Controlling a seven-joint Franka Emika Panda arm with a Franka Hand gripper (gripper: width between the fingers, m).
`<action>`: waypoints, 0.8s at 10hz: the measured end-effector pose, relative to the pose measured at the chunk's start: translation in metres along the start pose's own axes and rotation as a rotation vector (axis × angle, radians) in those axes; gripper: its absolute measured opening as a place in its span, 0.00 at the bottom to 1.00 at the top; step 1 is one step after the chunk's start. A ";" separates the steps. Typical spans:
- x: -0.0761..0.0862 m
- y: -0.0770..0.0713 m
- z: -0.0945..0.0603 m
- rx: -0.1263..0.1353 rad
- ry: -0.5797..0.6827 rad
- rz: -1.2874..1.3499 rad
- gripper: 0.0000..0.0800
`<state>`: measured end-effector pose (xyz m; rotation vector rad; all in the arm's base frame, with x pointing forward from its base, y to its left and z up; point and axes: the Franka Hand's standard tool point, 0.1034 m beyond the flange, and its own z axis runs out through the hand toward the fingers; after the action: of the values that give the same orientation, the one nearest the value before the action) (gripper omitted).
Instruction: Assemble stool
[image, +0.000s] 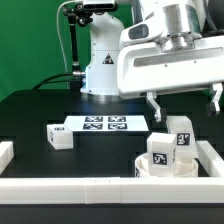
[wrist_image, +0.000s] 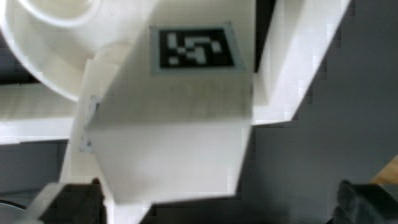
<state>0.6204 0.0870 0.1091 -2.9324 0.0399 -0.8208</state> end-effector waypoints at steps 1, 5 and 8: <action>0.009 0.000 -0.006 0.005 -0.018 0.002 0.81; 0.024 -0.006 -0.010 0.022 -0.071 0.013 0.81; 0.023 -0.006 -0.009 0.023 -0.078 0.012 0.81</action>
Offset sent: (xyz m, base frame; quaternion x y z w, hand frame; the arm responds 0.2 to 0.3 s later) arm 0.0180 0.0048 0.0093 -0.0027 -0.0430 0.0933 0.9947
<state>0.6352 0.0914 0.1294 -2.9368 0.0425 -0.6992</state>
